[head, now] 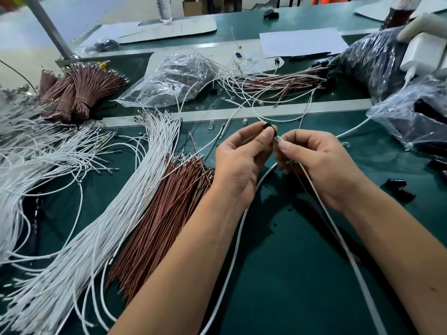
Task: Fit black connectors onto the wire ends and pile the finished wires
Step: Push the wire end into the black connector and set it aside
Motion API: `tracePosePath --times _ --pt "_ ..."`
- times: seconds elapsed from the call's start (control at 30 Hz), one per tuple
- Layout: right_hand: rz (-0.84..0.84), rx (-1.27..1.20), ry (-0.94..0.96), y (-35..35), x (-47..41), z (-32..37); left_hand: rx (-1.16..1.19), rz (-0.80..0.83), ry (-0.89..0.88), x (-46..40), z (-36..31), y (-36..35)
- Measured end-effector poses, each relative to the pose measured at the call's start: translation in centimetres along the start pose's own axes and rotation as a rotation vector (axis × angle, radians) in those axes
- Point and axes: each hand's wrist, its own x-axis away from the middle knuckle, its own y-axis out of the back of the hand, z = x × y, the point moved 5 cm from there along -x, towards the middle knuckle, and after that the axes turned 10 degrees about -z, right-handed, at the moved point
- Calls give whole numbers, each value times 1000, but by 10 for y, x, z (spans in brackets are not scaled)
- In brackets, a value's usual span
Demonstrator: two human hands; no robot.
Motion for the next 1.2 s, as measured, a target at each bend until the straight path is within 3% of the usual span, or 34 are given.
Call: tracePosePath --times 0.17,0.4,0.73,1.2 --pt "-74 -63 10 1 0 0 43 11 26 6 6 -4" --pt "-123 4 79 0 0 -1 -106 0 7 1 0 0" --pt "-156 -21 68 4 0 0 -40 -1 7 4 7 -2" --pt "-112 188 116 16 -4 4 -303 52 -244 0 -19 4"
